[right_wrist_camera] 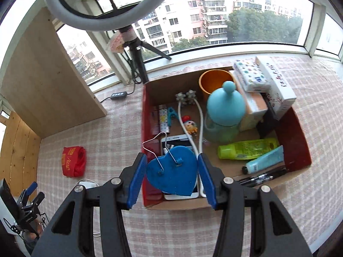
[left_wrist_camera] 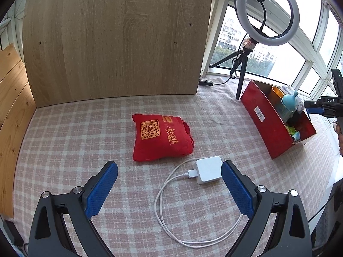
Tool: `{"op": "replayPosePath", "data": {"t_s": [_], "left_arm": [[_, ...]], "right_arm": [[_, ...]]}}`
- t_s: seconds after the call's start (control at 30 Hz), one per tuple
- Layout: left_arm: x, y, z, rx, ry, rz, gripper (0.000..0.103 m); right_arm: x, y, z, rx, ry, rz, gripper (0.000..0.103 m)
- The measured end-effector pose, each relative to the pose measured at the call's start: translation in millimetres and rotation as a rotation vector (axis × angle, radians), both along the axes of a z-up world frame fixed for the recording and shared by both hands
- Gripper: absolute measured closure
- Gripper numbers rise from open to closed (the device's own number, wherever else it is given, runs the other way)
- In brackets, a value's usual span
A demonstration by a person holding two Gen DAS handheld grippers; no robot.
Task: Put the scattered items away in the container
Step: 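Carry the heart hook with the right gripper over the red box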
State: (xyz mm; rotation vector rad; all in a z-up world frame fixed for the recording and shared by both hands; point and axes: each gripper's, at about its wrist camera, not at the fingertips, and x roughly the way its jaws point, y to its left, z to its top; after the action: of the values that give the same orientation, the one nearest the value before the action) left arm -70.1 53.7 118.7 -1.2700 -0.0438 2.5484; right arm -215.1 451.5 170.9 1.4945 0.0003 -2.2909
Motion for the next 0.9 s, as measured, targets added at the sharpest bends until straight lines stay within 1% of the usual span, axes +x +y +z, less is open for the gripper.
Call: {"op": "replayPosePath", "data": {"t_s": [0.03,0.13,0.27,0.33,0.5,0.63,0.9], "left_arm": [[-1,2,-1,0.000,-0.003,-0.004,0.006],[-3,11,-2,-0.001,-0.010,-0.019,0.006],[-3,21,-1,-0.008,-0.011,-0.040,0.006],[-4,24,0,-0.015,-0.011,-0.044,0.006],[-6,22,-1,-0.023,-0.021,-0.029,0.006],[-6,18,-3,-0.025,-0.027,-0.014,0.006],[-7,22,-4,-0.026,-0.032,-0.014,0.006]], "right_arm": [[-7,10,-8,0.025,-0.009,-0.038,0.055],[-29,18,-46,0.098,-0.042,-0.129,0.055],[-54,28,-79,0.177,-0.089,-0.170,0.055],[-64,29,-90,0.193,-0.114,-0.170,0.055],[-82,27,-111,0.261,-0.152,-0.150,0.055],[-90,29,-125,0.294,-0.184,-0.136,0.055],[-92,33,-129,0.306,-0.200,-0.119,0.055]]}}
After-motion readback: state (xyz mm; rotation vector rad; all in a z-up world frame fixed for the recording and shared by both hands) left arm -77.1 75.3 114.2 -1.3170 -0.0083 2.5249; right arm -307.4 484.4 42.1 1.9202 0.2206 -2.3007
